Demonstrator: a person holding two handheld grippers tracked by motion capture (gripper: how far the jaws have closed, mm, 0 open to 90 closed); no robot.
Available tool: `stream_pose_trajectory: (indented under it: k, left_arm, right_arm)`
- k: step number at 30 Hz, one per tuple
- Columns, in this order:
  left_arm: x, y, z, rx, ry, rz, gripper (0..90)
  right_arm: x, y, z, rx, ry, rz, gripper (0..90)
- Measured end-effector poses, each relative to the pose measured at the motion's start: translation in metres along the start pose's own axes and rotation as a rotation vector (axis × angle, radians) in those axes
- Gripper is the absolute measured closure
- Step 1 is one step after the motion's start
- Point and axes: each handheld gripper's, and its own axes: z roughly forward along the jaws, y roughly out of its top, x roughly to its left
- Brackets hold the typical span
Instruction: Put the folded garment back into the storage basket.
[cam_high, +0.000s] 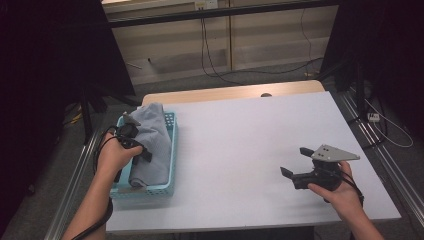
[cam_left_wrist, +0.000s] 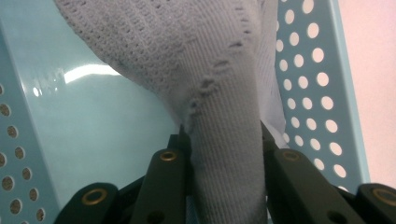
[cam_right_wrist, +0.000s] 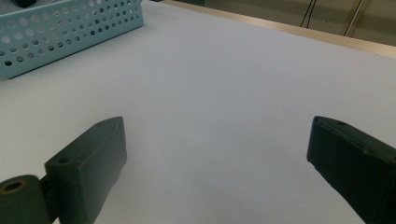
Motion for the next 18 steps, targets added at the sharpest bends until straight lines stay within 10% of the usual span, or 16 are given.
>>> stream_pose_trajectory:
  k: [18]
  left_arm:
    - [0.013, -0.005, 0.004, 0.005, -0.023, -0.021, 72.2]
  right_arm:
    - [0.002, 0.0, 0.001, 0.004, 0.001, -0.005, 4.5]
